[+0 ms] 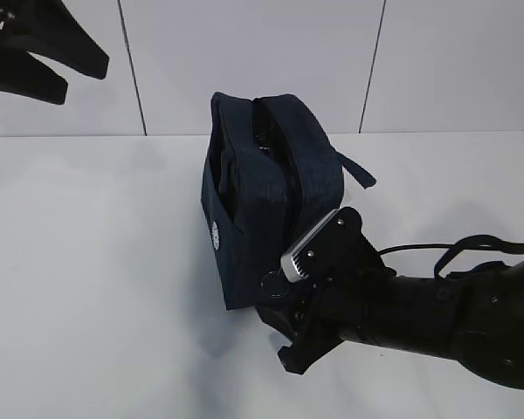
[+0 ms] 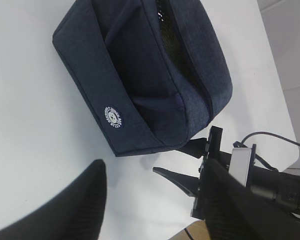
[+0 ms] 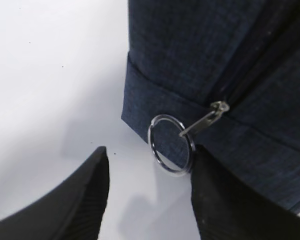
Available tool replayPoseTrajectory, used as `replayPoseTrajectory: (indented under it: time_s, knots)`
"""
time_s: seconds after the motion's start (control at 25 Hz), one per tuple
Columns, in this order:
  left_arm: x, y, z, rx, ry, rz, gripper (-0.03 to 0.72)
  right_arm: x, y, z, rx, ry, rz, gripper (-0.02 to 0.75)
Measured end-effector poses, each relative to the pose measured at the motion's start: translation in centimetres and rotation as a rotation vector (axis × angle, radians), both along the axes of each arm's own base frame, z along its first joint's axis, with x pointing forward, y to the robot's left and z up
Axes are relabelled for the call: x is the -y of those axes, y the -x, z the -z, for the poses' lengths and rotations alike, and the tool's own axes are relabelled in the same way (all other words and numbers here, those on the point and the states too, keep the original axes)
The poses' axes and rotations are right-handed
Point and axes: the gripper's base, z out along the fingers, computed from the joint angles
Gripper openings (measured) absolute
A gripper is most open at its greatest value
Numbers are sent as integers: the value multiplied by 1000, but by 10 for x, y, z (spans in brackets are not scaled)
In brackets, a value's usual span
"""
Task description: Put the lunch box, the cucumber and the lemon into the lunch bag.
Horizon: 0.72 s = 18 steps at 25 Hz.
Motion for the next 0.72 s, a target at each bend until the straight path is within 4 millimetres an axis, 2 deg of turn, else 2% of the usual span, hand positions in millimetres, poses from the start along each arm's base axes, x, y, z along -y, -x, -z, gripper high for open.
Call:
replayPoseTrajectory:
  time_s: [0.52,0.72]
  knots:
    - [0,0,0,3,-2,11,434,3,-4,-1,-29,-51,109,400]
    - [0,0,0,3,-2,11,433,3,-4,-1,-26,-49,100,400]
